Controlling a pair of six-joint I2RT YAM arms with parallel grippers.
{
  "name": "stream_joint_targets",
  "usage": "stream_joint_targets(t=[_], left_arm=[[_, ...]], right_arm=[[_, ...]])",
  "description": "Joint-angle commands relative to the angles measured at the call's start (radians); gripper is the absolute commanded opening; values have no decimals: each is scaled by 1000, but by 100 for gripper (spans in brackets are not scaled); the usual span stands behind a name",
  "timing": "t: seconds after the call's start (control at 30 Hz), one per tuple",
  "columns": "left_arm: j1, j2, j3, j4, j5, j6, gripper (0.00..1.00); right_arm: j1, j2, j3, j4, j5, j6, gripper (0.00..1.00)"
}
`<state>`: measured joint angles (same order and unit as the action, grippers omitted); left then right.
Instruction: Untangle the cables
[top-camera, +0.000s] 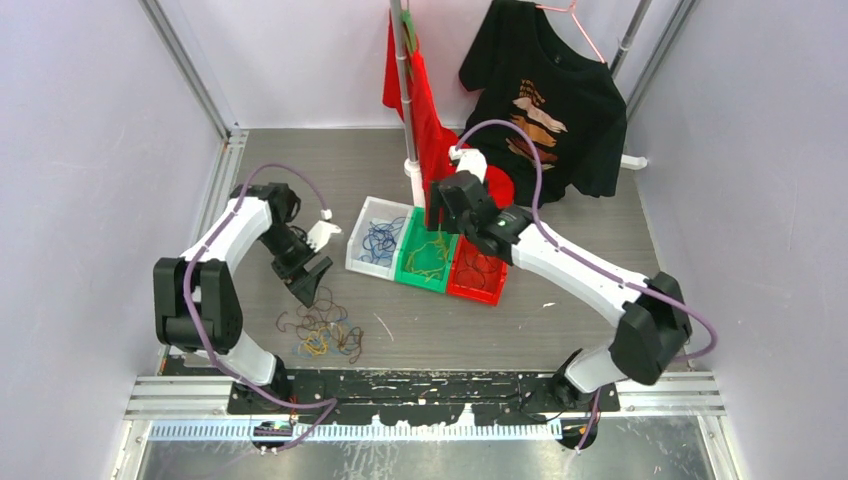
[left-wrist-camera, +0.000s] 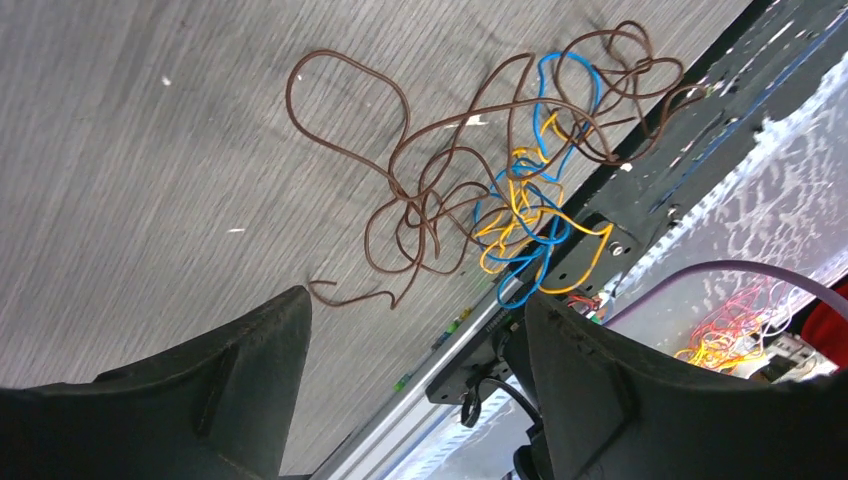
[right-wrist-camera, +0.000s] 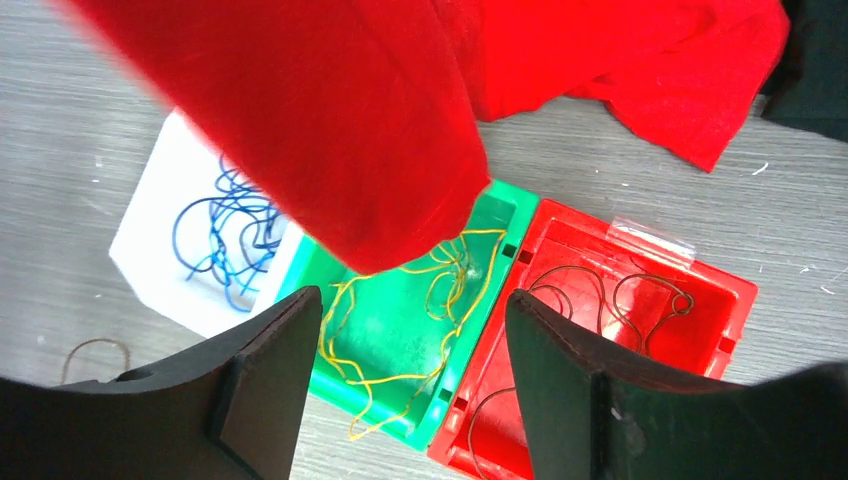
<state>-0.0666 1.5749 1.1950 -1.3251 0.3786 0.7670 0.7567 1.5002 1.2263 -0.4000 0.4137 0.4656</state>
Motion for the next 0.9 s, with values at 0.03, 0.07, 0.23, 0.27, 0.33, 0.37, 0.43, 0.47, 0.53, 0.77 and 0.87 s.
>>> stream_joint_targets(t=[0.03,0.07,0.23,0.27,0.33,0.37,0.43,0.47,0.53,0.77,0.87], left_arm=[[-27,20,-51,127,-29,3,76],[-32,31,-56,134,-28,1,73],[-58,81,-71,171,-19,-29,61],[-62,86,-75,177,-16,-30,59],[-70,95,-86,183,-8,-31,57],[-74,98,-89,186,-1,-33,56],[-82,106,-96,199,13,-48,56],[-88,111,-97,208,13,-57,56],[-93,128,-94,235,8,-87,51],[-93,146,-46,248,31,-150,40],[-93,147,-49,273,15,-176,32]], right_arm=[[5,-93,-56,70,-60,19,74],[6,-97,-65,74,-66,21,73],[26,-129,-128,119,-64,42,68],[33,-139,-141,134,-63,43,66],[45,-154,-164,158,-55,47,63],[52,-161,-173,165,-48,48,62],[66,-179,-193,177,-28,49,60],[74,-189,-206,187,-18,51,59],[87,-212,-232,210,0,61,56],[139,-255,-275,231,43,78,48],[153,-270,-288,231,56,87,44]])
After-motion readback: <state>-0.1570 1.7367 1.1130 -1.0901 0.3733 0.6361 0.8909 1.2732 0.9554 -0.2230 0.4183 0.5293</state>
